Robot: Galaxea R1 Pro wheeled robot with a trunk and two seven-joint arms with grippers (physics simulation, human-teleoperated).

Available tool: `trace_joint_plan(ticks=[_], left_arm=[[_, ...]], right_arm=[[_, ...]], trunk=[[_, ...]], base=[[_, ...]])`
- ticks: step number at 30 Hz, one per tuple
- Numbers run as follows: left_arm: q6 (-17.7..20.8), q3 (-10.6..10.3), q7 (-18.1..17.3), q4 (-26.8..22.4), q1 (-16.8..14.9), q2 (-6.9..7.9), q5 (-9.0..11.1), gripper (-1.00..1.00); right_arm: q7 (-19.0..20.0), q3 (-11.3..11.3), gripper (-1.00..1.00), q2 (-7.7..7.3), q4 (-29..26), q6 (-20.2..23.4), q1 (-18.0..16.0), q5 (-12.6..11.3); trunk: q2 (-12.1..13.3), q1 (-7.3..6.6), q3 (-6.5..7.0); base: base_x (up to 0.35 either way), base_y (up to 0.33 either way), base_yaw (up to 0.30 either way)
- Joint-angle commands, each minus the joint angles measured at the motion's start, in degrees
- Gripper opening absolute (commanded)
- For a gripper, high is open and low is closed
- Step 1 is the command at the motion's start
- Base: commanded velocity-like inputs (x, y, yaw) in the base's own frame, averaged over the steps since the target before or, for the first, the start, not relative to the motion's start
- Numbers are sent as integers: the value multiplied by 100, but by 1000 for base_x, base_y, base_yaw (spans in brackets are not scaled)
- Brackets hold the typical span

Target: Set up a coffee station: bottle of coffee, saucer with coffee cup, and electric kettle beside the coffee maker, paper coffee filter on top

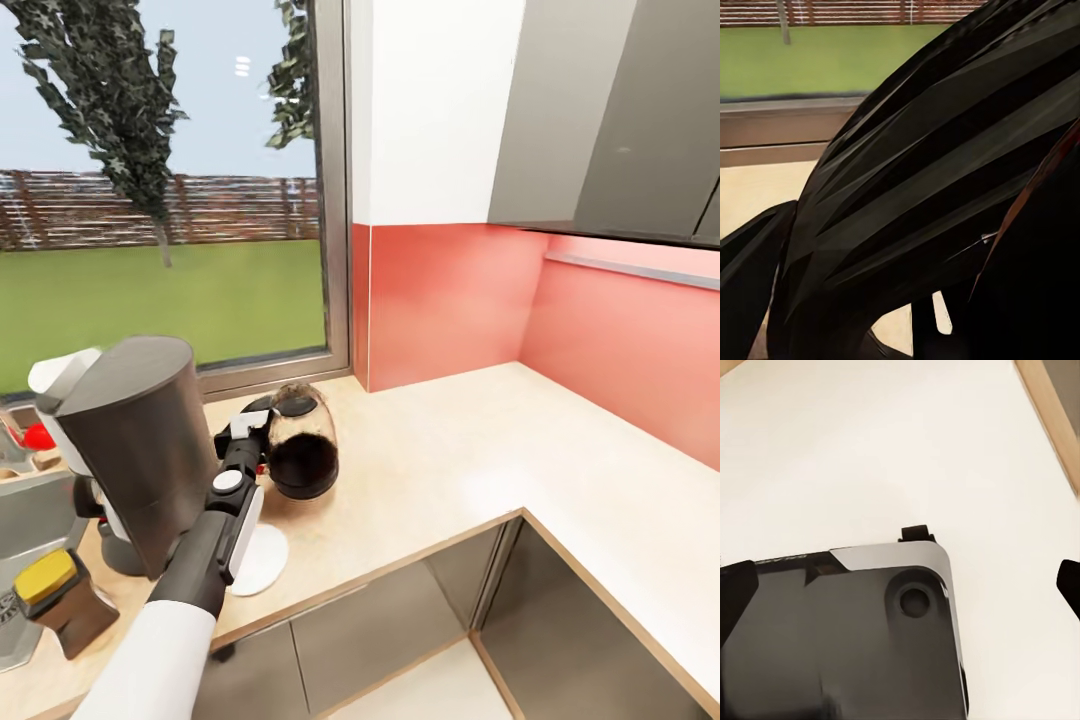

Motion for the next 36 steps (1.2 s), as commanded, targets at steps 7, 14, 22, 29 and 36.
trace_joint_plan(ticks=[7,14,22,29,36], left_arm=[[42,13,9,-10,-3,1,-65,-100],[42,6,4,-10,60,-3,-62,-100],[-59,9,8,-10,84,-3,-66,-100],[-209,6,12,-11,218,0,-71,-100],[-210,6,12,-10,223,1,-71,-100]], right_arm=[[15,-49,100,-1,6,-21,-5,50],[15,-49,100,-5,6,-21,-5,50],[15,-49,100,-8,6,-21,-5,50],[15,-49,100,-5,6,-21,-5,50],[15,-49,100,-7,6,-21,-5,50]], trunk=[[-13,7,-12],[-13,7,-12],[-13,7,-12],[-13,7,-12],[-13,7,-12]], base=[[167,0,37],[4,0,125],[0,0,4],[0,0,0],[0,0,0]])
